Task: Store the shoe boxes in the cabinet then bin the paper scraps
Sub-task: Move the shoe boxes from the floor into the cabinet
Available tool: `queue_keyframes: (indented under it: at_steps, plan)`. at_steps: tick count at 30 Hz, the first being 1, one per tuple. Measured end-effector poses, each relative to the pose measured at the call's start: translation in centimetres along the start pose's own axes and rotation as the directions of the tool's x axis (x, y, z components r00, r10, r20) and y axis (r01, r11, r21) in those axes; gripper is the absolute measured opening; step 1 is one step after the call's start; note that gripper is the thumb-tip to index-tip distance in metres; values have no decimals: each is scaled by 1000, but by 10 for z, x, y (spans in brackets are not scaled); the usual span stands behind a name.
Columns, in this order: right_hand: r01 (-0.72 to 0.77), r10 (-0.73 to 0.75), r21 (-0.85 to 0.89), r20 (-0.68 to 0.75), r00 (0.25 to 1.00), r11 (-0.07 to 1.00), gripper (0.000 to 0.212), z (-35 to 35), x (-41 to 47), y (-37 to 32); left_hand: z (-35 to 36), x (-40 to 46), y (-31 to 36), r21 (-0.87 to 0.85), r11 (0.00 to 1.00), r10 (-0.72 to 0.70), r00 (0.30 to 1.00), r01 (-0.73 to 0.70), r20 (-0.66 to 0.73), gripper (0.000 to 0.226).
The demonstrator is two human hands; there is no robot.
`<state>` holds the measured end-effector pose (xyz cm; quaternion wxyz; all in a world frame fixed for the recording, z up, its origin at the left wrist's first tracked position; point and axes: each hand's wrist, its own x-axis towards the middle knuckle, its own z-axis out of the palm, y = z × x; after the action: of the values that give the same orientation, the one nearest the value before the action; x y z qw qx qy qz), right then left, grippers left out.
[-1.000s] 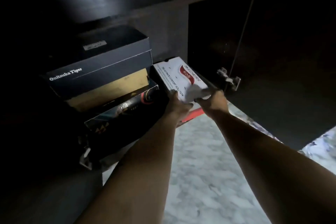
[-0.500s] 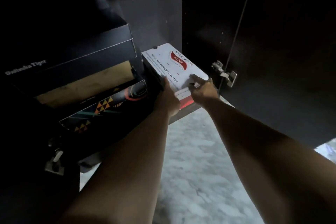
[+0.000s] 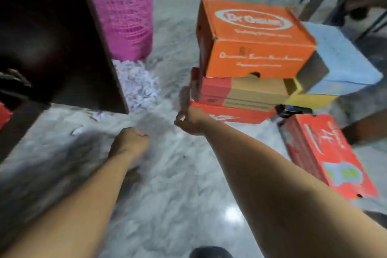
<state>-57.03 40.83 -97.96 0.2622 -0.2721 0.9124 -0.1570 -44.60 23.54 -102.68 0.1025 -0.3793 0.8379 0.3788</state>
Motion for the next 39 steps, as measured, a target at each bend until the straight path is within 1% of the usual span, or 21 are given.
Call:
queue_keyframes:
  at_steps: [2,4,7,11,14,16,17,18,19,21,22,23,24,26,27,29,31,32,35,37,39]
  plan:
    - [-151,150,-4,-110,983,989,23,-28,-39,74,50,-18,64,8,992,123,984,-125,131,25]
    - [-304,296,7,-243,924,953,27,-52,-79,146,101,-41,120,-12,977,209,951,-212,229,25]
    - [-506,493,53,-334,804,861,51,-83,-138,227,167,-77,186,-78,957,290,892,-281,346,24]
    - [-694,711,170,-272,649,699,58,-92,-200,312,246,-117,244,-78,942,318,795,-326,516,25]
    - [-768,826,305,-185,532,563,93,-70,-225,364,300,-141,260,-6,942,263,729,-335,632,42]
    - [-817,903,387,-139,406,427,127,-50,-233,397,323,-152,266,-17,958,222,706,-285,673,46]
    - [-819,922,429,-110,371,381,138,-44,-237,404,330,-157,269,-46,968,210,699,-246,684,48]
    - [-814,924,449,-82,374,370,138,-40,-243,405,334,-161,272,-87,976,203,693,-199,691,50]
    - [-798,909,462,-47,414,387,125,-34,-248,408,335,-162,274,-139,980,197,694,-140,692,54]
    - [-722,841,527,25,540,448,64,-26,-252,401,337,-157,272,-252,968,175,719,0,673,67]
    - [-671,787,552,43,616,495,45,-22,-250,396,337,-151,266,-294,953,150,743,65,652,70]
    - [-628,741,574,53,670,526,41,-19,-247,387,332,-144,256,-317,942,124,765,109,631,69]
    - [-610,711,580,75,699,539,48,-15,-241,380,322,-138,246,-319,938,94,787,135,610,64]
    - [-588,635,540,122,763,603,77,-8,-219,358,295,-124,217,-286,934,-5,807,215,591,59]
    - [-556,572,503,142,808,662,89,-4,-205,347,275,-117,199,-261,922,-64,779,285,624,62]
    - [-469,445,393,157,882,791,99,5,-175,311,223,-104,156,-200,880,-155,660,430,735,76]
    - [-355,313,343,172,934,870,92,21,-150,246,158,-91,105,-146,848,-212,578,510,788,89]
    - [-306,260,359,169,951,882,90,32,-143,218,131,-87,82,-138,836,-232,571,531,788,92]
    - [-104,20,370,223,975,923,94,70,-106,118,32,-81,-2,-222,776,-303,657,591,691,92]
    - [88,-183,343,253,950,935,94,83,-82,53,-29,-92,-54,-295,752,-335,727,590,599,81]
    - [205,-295,338,239,925,918,90,86,-64,-13,-82,-109,-97,-416,709,-349,795,570,496,69]
